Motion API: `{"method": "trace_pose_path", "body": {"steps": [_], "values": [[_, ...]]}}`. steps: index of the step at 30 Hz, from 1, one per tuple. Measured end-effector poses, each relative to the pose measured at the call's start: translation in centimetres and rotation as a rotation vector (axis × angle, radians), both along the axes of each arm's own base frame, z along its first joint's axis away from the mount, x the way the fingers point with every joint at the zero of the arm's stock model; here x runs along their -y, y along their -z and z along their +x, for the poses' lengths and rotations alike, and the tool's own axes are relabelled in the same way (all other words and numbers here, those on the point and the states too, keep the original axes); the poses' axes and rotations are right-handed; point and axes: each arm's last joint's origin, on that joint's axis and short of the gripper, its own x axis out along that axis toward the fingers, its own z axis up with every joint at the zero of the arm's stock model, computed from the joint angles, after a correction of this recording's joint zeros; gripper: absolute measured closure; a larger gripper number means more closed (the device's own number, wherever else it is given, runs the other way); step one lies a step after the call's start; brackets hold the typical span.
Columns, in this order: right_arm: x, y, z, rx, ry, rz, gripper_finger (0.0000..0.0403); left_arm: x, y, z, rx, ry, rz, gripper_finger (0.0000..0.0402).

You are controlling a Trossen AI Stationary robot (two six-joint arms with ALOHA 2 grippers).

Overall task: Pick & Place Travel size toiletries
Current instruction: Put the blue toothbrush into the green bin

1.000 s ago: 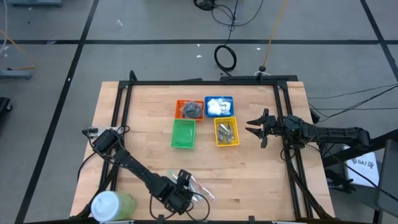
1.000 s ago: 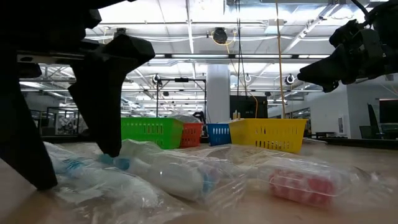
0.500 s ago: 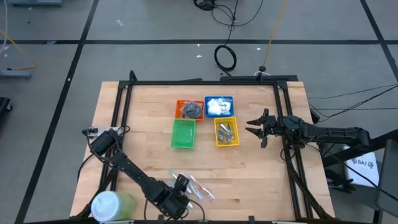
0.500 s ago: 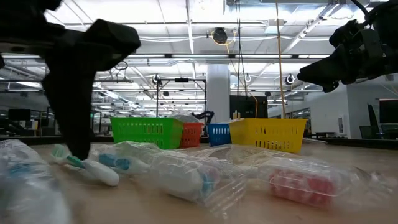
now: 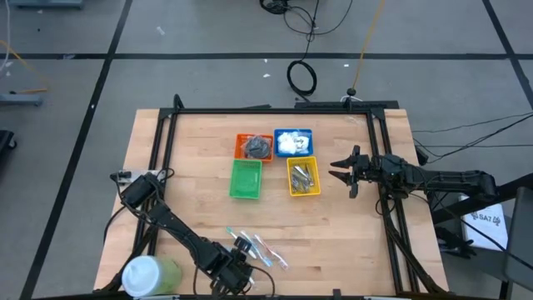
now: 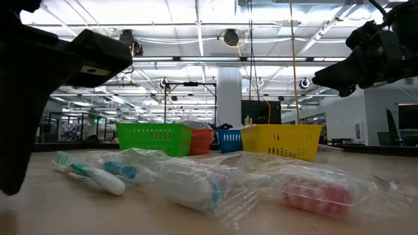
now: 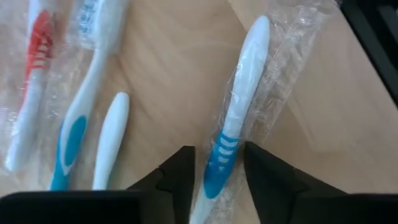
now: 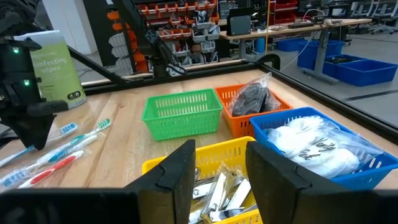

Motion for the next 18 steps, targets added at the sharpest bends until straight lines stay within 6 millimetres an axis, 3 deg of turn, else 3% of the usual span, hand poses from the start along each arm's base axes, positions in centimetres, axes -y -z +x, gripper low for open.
{"method": "trace_pose_path", "body": {"steps": [10,13,18], "values": [[0.0,0.0,0.0,0.000,0.000,0.000,0.0273,-1.2,0.0,1.4,-0.006,-0.154,-0.073,0.0367],[0.0,0.0,0.0,0.000,0.000,0.000,0.0273,-1.7,-0.6,1.8,-0.010,-0.235,-0.146,0.0378],[0.0,0.0,0.0,0.000,0.000,0.000,0.0273,-2.6,-4.8,2.2,0.092,-0.370,-0.281,0.0377]]}}
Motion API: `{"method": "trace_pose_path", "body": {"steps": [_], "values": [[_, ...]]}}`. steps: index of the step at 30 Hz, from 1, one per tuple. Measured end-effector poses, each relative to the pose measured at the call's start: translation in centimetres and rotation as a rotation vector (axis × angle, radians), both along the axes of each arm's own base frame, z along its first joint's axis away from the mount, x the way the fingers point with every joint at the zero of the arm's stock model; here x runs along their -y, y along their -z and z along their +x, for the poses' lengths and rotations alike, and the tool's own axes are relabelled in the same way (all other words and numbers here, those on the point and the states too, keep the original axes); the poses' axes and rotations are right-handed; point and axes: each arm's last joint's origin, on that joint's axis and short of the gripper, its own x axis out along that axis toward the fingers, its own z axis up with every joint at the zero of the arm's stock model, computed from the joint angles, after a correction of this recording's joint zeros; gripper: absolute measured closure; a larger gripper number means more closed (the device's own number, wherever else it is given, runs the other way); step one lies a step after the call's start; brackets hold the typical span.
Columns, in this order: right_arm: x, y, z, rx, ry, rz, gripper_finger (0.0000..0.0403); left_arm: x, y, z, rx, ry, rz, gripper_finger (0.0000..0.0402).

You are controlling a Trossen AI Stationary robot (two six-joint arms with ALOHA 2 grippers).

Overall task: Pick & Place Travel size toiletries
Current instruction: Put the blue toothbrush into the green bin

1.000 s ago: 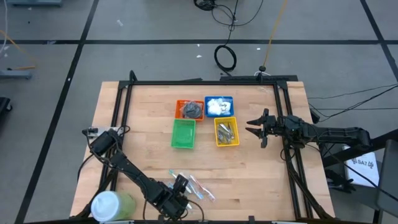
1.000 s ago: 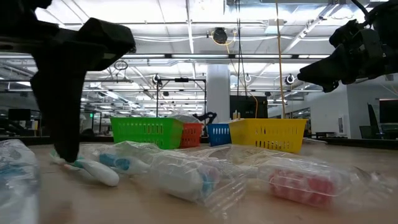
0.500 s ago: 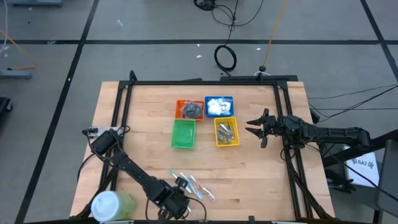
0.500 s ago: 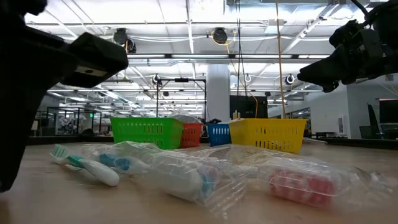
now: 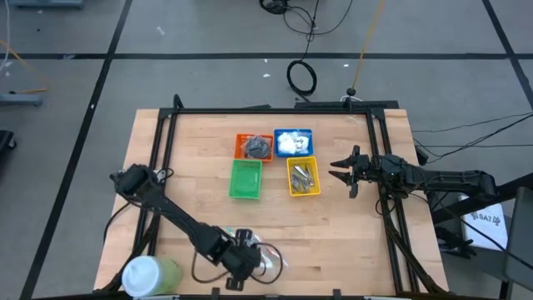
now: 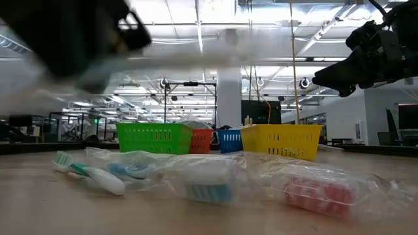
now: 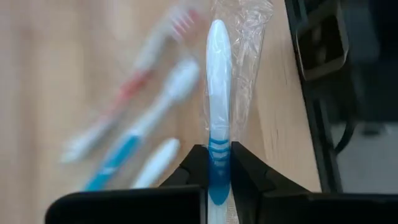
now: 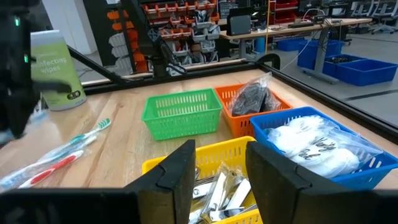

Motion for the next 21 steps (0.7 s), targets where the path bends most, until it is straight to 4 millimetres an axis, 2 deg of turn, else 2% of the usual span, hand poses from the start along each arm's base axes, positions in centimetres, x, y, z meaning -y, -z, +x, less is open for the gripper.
{"method": "trace_pose_path", "body": {"steps": [4,8,13,15,17,21], "values": [[0.0,0.0,0.0,0.000,0.000,0.000,0.0273,-1.5,-3.7,-0.4,0.141,-0.150,0.041,0.0375],[0.0,0.0,0.0,0.000,0.000,0.000,0.0273,-4.1,-8.0,-1.1,0.288,-0.402,0.055,0.0377],[0.0,0.0,0.0,0.000,0.000,0.000,0.0273,-8.4,-10.9,-2.4,0.376,-0.719,0.145,0.0377],[0.0,0.0,0.0,0.000,0.000,0.000,0.0273,-10.3,-11.1,-2.8,0.411,-0.839,0.199,0.0377],[0.0,0.0,0.0,0.000,0.000,0.000,0.0273,-12.1,-10.3,-3.1,0.428,-0.945,0.232,0.0377],[0.0,0.0,0.0,0.000,0.000,0.000,0.0273,-16.0,-6.3,-3.6,0.444,-1.174,0.160,0.0377]]}}
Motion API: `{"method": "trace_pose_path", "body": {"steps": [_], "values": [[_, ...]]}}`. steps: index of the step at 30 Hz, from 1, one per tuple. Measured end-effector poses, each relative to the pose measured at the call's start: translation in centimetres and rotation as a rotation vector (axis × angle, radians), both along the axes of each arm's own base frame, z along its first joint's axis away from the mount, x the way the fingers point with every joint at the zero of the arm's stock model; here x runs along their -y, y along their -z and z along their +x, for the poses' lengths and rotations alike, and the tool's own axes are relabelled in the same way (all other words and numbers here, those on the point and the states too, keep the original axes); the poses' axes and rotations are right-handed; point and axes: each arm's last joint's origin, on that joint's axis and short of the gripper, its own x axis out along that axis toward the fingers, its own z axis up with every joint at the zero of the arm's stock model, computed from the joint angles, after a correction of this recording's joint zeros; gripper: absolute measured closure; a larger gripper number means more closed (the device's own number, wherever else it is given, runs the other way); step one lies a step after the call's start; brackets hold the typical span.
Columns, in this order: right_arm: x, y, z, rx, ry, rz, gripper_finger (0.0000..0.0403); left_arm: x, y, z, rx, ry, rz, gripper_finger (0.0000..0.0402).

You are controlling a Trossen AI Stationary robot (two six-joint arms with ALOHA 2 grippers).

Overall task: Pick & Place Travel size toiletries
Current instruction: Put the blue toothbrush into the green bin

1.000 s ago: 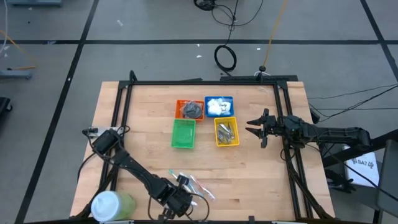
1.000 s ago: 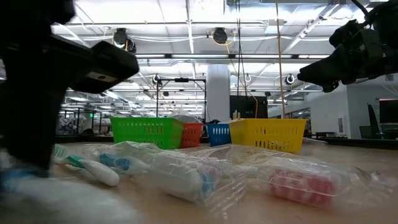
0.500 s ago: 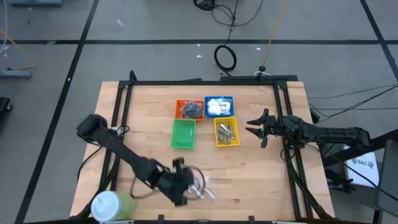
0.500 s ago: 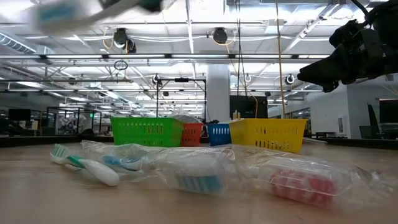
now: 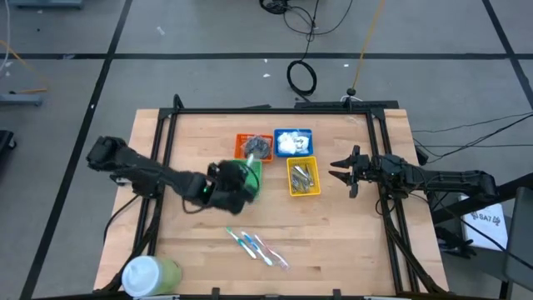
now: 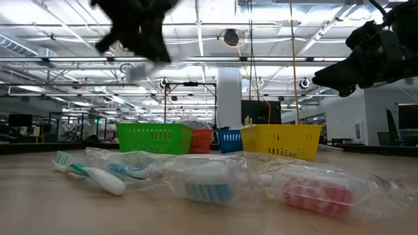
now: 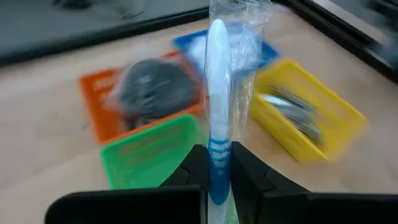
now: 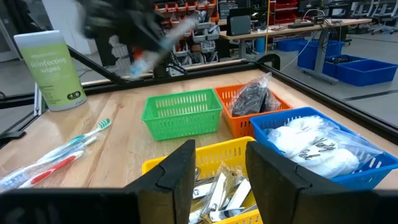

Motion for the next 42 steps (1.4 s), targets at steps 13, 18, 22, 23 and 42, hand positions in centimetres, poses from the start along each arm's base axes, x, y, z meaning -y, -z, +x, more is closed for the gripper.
{"method": "trace_pose_path", "body": {"steps": [13,18,22,23,42], "values": [[0.0,0.0,0.0,0.000,0.000,0.000,0.0273,-3.7,7.0,-1.9,0.345,-0.163,-0.122,0.0376],[0.0,0.0,0.0,0.000,0.000,0.000,0.0273,-3.8,7.5,-2.3,0.308,-0.170,-0.107,0.0347],[0.0,0.0,0.0,0.000,0.000,0.000,0.0273,-3.8,7.7,-2.4,0.281,-0.159,-0.116,0.0320],[0.0,0.0,0.0,0.000,0.000,0.000,0.0273,-3.8,7.7,-2.4,0.277,-0.157,-0.119,0.0314],[0.0,0.0,0.0,0.000,0.000,0.000,0.0273,-2.8,5.4,-2.1,0.195,0.174,0.010,0.0177]]}}
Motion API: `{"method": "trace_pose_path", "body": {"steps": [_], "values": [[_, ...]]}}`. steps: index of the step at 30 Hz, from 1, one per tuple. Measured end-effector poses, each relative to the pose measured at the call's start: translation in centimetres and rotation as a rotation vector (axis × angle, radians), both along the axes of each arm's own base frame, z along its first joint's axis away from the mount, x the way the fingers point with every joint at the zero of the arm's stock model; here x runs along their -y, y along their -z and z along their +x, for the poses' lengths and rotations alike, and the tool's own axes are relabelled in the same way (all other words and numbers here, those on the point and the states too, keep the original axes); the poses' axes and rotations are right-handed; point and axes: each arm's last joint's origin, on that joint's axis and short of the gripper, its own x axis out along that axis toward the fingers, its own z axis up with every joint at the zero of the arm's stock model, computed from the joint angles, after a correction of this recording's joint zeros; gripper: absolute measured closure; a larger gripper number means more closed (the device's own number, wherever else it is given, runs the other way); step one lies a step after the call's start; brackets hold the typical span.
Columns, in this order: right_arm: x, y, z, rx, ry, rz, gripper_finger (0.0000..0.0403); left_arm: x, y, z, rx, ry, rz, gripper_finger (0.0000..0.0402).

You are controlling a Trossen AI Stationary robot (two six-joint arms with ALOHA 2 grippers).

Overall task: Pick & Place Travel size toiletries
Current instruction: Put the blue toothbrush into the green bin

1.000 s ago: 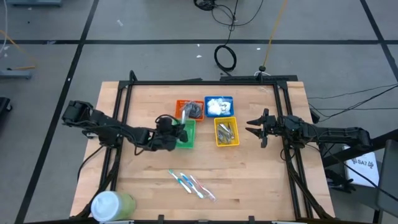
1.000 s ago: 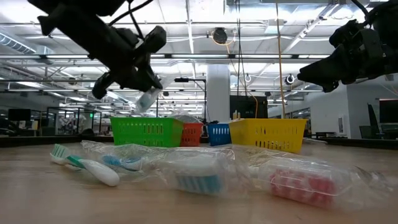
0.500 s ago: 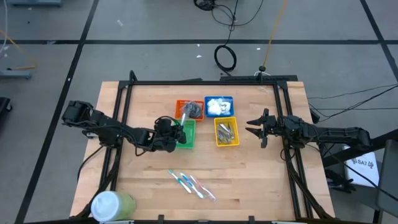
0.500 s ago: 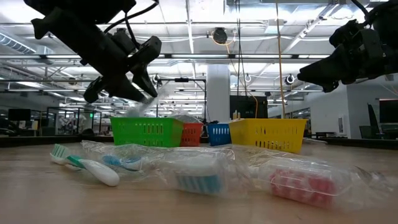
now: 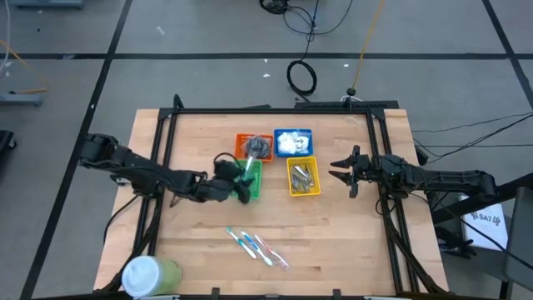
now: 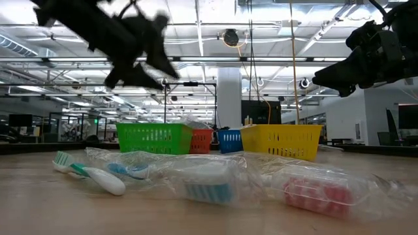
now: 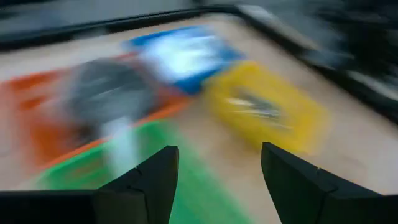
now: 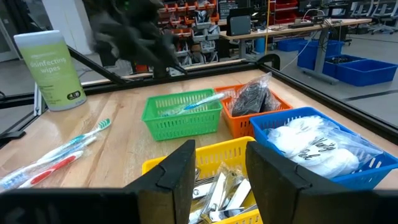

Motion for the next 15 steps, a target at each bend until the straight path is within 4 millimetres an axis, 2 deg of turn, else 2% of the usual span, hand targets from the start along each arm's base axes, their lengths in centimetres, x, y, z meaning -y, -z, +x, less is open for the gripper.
{"method": "trace_pose_path", "body": {"steps": [3,7,9,11,15], "values": [[0.0,0.0,0.0,0.000,0.000,0.000,0.0273,1.6,-2.1,0.4,0.011,0.275,0.050,0.0184],[0.0,0.0,0.0,0.000,0.000,0.000,0.0273,5.0,-4.3,0.6,0.025,0.671,0.123,0.0200],[0.0,0.0,0.0,-0.002,0.000,0.000,0.0273,6.6,-4.0,0.3,-0.002,0.836,0.146,0.0209],[0.0,0.0,0.0,0.000,0.000,0.000,0.0273,7.9,-3.0,-0.2,-0.078,0.938,0.179,0.0219],[0.0,0.0,0.0,0.000,0.000,0.000,0.0273,9.2,-0.9,-1.1,-0.255,1.000,0.193,0.0240]]}}
